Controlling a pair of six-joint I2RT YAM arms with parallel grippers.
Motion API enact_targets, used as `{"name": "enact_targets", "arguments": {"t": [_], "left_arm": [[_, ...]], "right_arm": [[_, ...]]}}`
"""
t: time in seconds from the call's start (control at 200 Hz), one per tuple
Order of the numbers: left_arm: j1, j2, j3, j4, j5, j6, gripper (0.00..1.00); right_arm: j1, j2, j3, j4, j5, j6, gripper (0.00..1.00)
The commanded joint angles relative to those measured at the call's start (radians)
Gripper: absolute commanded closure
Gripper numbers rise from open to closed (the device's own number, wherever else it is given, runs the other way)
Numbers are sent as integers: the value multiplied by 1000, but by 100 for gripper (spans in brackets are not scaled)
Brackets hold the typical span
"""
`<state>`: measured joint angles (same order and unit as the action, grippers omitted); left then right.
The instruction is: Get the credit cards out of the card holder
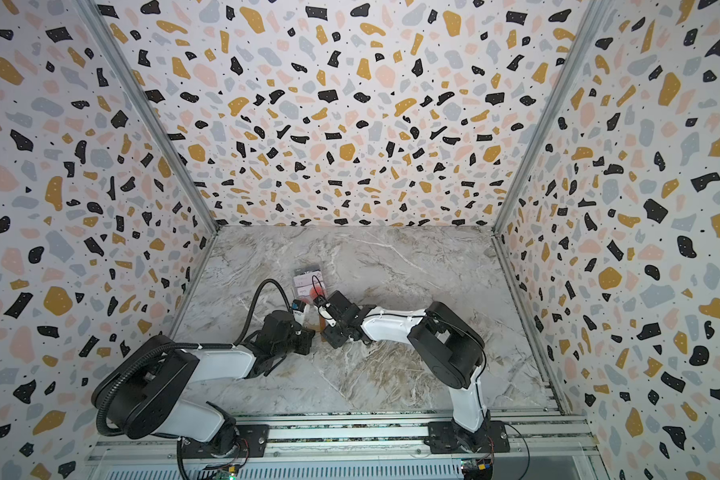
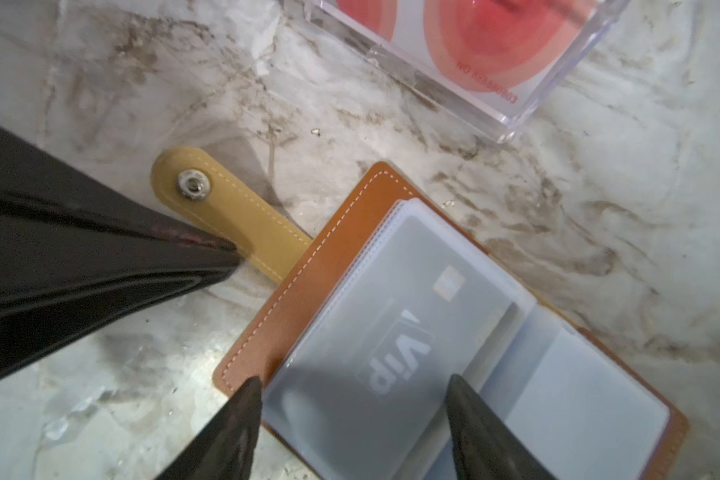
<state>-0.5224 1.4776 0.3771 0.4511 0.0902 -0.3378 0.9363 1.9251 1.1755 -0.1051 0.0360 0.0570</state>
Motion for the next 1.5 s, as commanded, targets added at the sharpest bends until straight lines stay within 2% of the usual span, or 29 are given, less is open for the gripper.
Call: {"name": "enact_targets", "arguments": {"t": [0.0, 0.135, 0.325, 0.48, 0.641, 0.906, 1.001, 1.211, 1.497], "left_arm": [[1, 12, -3, -11, -21, -9, 94], [1, 10, -4, -11, -24, -9, 94], [1, 12, -3, -12, -25, -9, 94], [1, 11, -3, -14, -26, -9, 94], [1, 1, 4, -20, -8, 1, 95], [-1, -103, 71, -17, 152, 72, 93], [-1, -73, 131, -43, 166, 106, 93], [-1, 32, 216, -63, 118, 116, 96], [-1, 120, 215, -24, 109, 103, 98]], "right_arm": [[6, 15, 22, -58, 53, -12, 31], [4, 9, 12, -79, 119, -14, 34], [0, -4, -3, -81, 145, -15, 41], [-19, -18, -21, -53, 58, -9, 49], [-50, -36, -40, -26, -42, -2, 50], [-73, -45, -59, -6, -104, 0, 50], [-74, -42, -60, -1, -115, 3, 51], [-76, -39, -58, 8, -127, 10, 51], [-80, -45, -64, 13, -125, 17, 53]]}}
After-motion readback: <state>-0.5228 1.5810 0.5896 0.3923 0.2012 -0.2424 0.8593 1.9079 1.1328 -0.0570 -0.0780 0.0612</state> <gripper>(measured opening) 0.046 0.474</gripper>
